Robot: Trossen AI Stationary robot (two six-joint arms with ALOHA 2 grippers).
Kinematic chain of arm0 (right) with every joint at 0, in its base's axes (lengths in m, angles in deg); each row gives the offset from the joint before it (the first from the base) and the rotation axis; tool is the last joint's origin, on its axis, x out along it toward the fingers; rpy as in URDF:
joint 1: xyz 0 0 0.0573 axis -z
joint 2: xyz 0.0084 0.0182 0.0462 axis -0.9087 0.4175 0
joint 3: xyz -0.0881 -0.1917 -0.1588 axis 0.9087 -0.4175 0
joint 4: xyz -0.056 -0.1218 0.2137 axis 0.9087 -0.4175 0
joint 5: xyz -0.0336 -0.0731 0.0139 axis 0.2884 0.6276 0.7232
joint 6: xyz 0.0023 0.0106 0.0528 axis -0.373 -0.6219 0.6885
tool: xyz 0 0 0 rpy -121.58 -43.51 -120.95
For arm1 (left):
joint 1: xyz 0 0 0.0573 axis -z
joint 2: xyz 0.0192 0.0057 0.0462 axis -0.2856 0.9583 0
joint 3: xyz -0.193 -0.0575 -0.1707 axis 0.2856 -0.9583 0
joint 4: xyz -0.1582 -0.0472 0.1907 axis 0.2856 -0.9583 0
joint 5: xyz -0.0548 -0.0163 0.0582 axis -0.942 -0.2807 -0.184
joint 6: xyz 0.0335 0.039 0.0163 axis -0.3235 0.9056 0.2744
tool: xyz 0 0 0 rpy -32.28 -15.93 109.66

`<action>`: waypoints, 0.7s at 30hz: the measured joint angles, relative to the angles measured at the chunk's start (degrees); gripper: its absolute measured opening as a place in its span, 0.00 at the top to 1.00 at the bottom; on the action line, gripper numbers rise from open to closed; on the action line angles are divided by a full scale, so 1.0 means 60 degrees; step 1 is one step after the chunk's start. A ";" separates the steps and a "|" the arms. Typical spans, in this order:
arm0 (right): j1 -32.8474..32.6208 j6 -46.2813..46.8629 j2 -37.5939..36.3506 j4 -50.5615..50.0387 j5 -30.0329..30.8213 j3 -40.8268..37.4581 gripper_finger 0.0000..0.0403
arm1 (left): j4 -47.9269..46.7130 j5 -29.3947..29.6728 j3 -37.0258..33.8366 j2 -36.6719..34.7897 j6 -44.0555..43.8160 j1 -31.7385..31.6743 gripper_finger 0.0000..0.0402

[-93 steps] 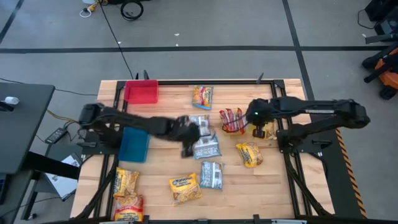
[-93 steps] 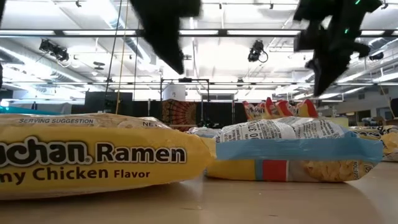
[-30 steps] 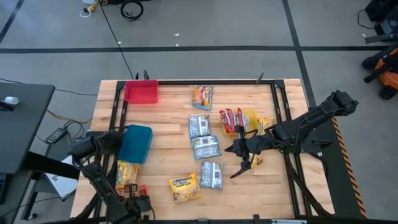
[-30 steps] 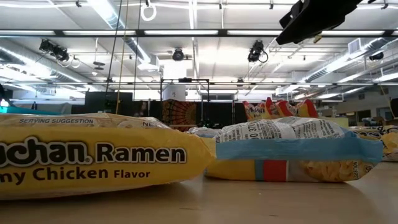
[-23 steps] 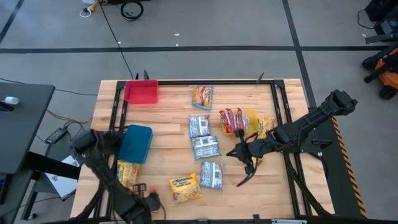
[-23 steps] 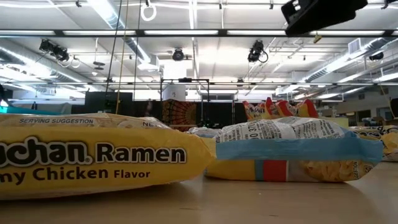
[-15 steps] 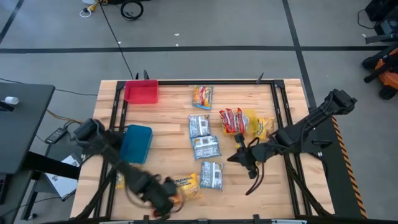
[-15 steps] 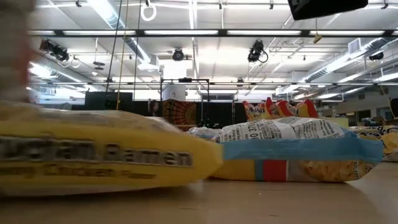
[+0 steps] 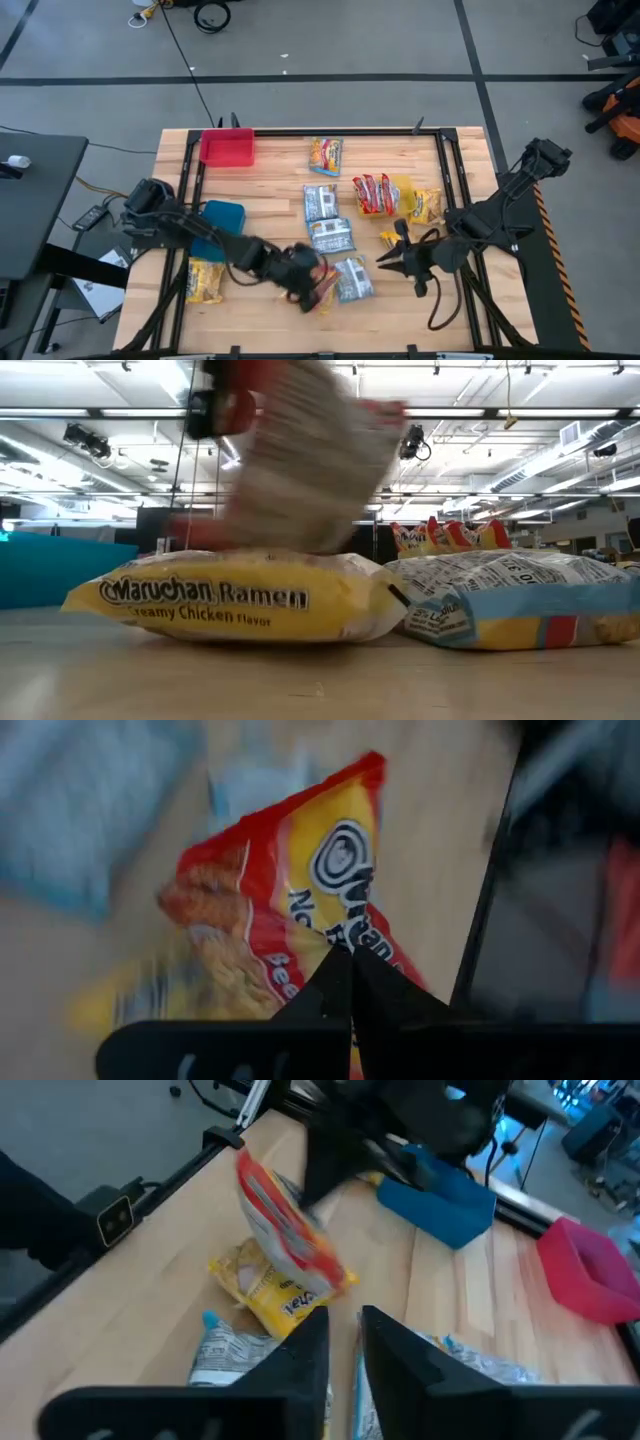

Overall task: Sort Maruchan noodles
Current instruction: Put the red noodle pack into the yellow bin

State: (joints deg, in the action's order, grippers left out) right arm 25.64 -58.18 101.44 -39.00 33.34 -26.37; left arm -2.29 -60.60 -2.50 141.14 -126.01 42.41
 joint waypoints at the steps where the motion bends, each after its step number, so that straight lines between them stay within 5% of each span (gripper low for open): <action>1: -0.0004 0.0163 0.0000 0.0079 0.0003 -0.0055 0.78 | 0.0586 0.0285 -0.0180 -0.0041 -0.0074 -0.0106 1.00; 8: 0.0135 0.1752 0.0013 0.0782 0.0400 -0.0681 0.62 | 0.3518 0.1309 -0.1493 -0.0070 -0.0408 -0.0648 1.00; 16: 0.0420 0.2695 0.0327 0.2470 0.0820 -0.1923 0.62 | 0.7734 0.3423 -0.3451 -0.0064 -0.0772 -0.1116 1.00; 21: 0.1060 0.3476 0.1025 0.4739 0.0838 -0.2720 0.60 | 0.8784 0.3568 -0.3948 -0.0064 -0.0318 -0.1438 0.99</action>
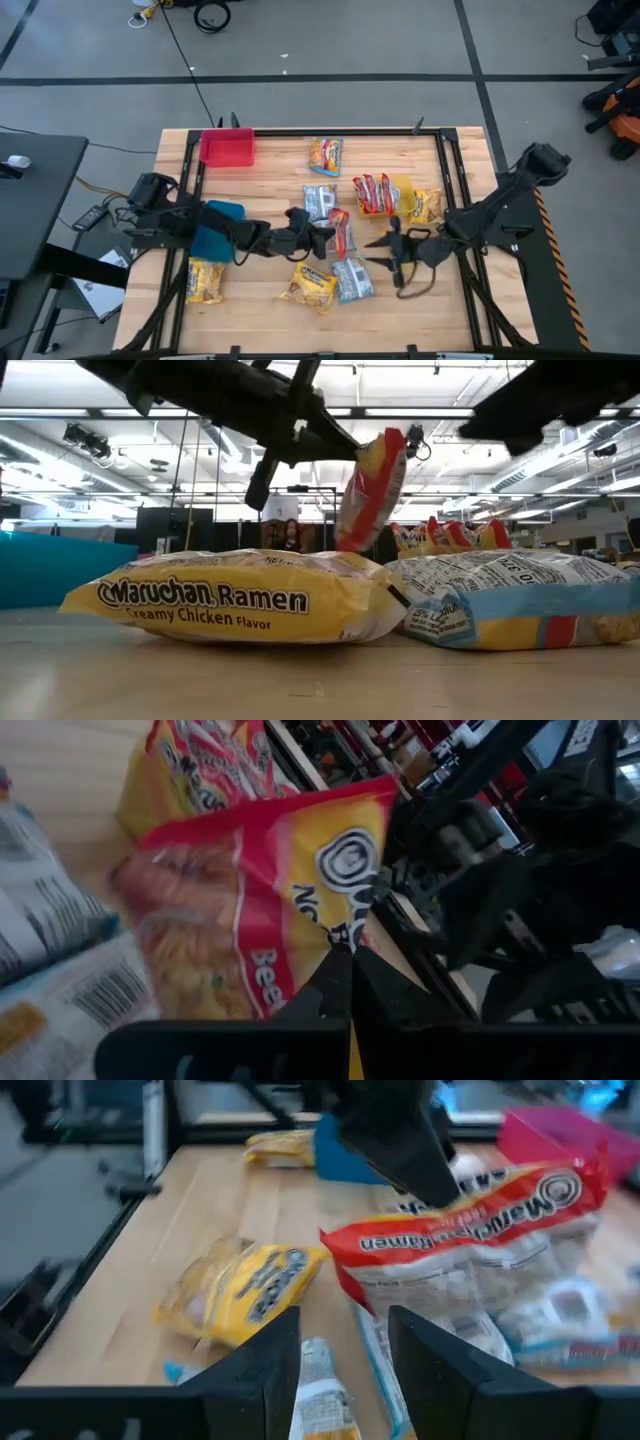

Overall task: Sort Maruchan noodles
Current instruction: Put the red noodle pack into the yellow bin

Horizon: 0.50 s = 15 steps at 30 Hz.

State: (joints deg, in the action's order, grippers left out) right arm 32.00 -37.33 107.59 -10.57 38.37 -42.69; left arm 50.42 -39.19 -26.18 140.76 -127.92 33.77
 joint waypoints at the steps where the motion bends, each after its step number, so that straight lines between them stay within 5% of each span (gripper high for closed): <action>1: 0.0191 0.0452 0.0093 0.0199 -0.0046 -0.0056 0.58 | 0.0004 -0.0005 0.0000 0.0000 0.0089 -0.0031 0.99; 9: 0.1971 0.4858 0.0166 0.0480 -0.1649 -0.0057 0.44 | 0.0612 -0.0004 -0.0003 0.0004 0.1279 -0.0042 0.99; 15: 0.2613 0.5868 0.0169 0.0846 -0.2299 -0.0049 0.43 | 0.0878 0.0085 -0.0003 0.0004 0.1589 -0.0130 0.99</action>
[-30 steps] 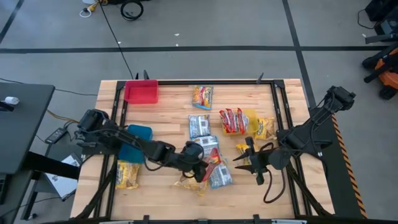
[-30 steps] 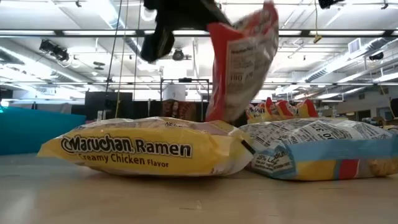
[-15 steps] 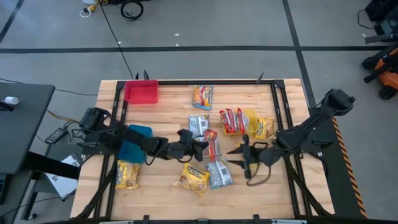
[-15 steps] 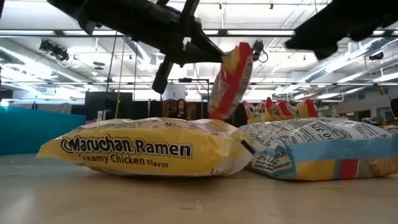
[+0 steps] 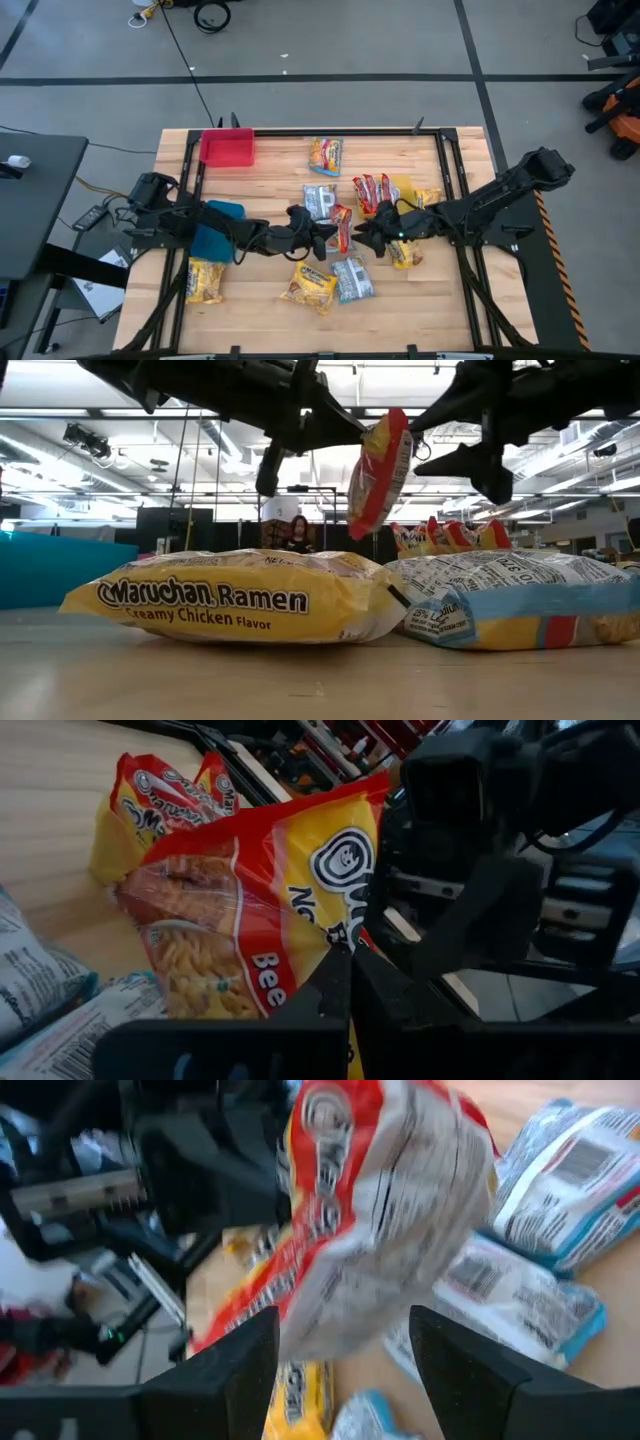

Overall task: Sort Maruchan noodles
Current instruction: Put the red noodle pack into the yellow bin

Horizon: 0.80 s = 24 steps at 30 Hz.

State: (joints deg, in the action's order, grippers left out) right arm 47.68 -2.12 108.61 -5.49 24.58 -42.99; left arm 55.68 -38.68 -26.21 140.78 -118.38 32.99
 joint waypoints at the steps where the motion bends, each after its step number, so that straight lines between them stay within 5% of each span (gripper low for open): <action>1: 0.0067 0.0024 0.0000 0.0121 0.0057 0.0000 0.43 | -0.0007 0.0000 0.0000 0.0000 0.0002 -0.0026 0.99; 15: 0.1093 0.0493 0.0000 0.0998 -0.0119 0.0004 0.48 | 0.0727 -0.0109 0.0000 0.0000 0.0507 -0.0268 0.98; 24: 0.1559 0.0323 0.0000 0.1380 -0.0504 0.0009 0.77 | 0.1062 -0.0330 0.0000 0.0003 0.1300 -0.0582 0.98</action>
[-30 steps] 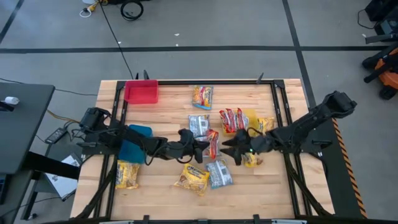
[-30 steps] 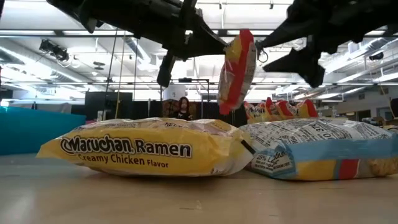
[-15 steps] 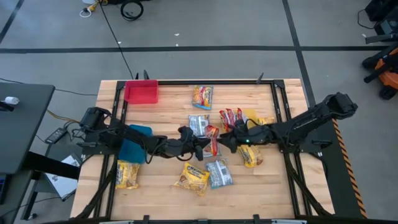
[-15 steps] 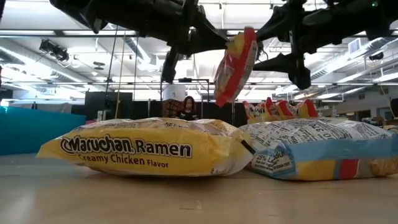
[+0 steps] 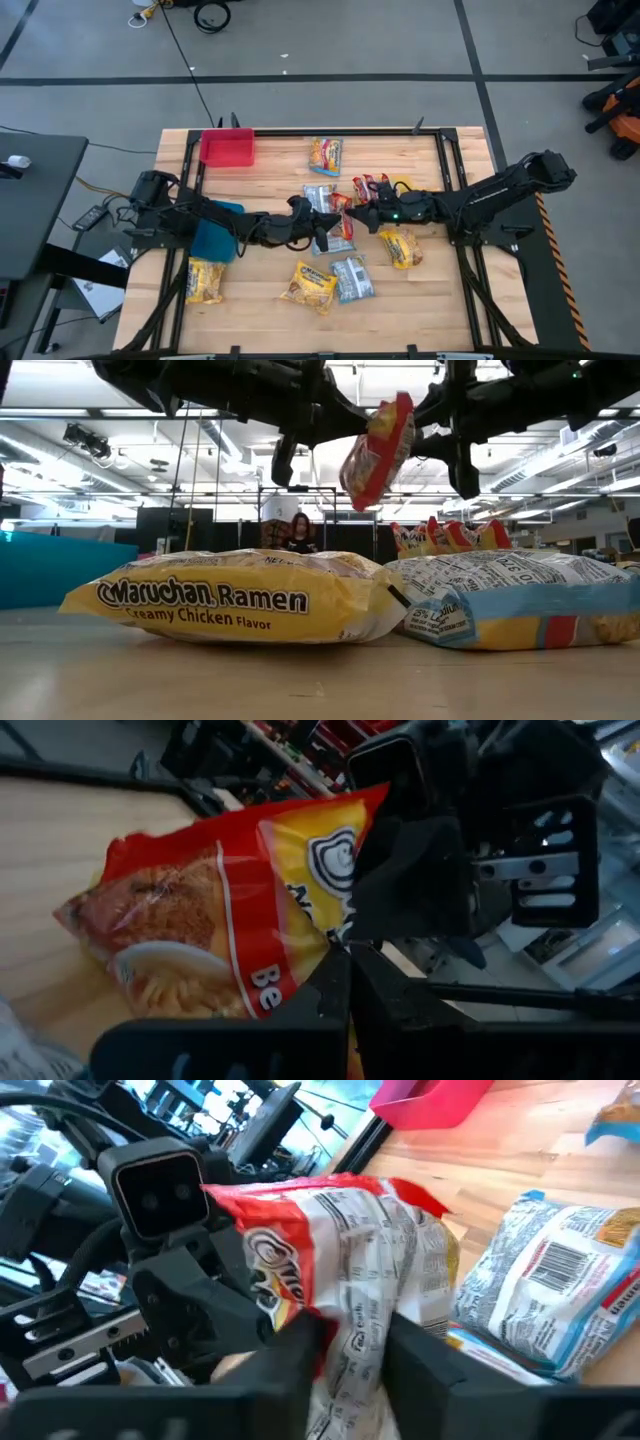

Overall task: Sort Maruchan noodles
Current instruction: Put the red noodle pack into the yellow bin

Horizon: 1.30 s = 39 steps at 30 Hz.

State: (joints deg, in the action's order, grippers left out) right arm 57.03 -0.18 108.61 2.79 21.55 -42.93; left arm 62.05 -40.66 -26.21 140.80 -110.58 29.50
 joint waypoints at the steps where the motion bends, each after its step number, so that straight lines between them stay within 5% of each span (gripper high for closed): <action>1: 0.0034 -0.0004 0.0000 0.0045 -0.0091 0.0001 0.82 | 0.0040 -0.0001 0.0000 0.0001 0.0177 -0.0007 0.98; 4: 0.0124 -0.0094 -0.0004 0.0225 -0.0431 0.0014 0.94 | 0.0067 -0.0200 0.0000 -0.0030 0.0775 -0.0049 0.96; 8: 0.0239 -0.0470 -0.0150 -0.0557 -0.0623 0.0508 0.95 | 0.0030 -0.1198 -0.0015 -0.0410 0.1035 -0.0215 0.86; 13: 0.0465 -0.0992 -0.0679 -0.3940 -0.0499 0.1933 0.93 | -0.1102 -0.2326 -0.0007 -0.1645 0.1457 -0.0474 0.69; 22: 0.1194 -0.1154 -0.2315 -1.0628 -0.0479 0.4450 0.94 | -0.4497 -0.1481 0.0007 -0.3785 0.3551 -0.0332 0.52; 29: 0.1556 0.0583 -0.3734 -1.5117 0.0793 0.4453 0.95 | -0.5592 -0.0785 -0.0007 -0.3060 0.3382 -0.0178 0.55; 39: 0.1771 0.0833 -0.4051 -1.5308 0.1053 0.3984 0.95 | -0.3879 -0.0595 0.0000 -0.0737 0.3339 -0.0952 0.55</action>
State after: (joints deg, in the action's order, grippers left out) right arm 67.66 4.82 84.30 -89.06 27.87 -19.03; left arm 38.78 -44.23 -26.21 136.37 -90.55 23.79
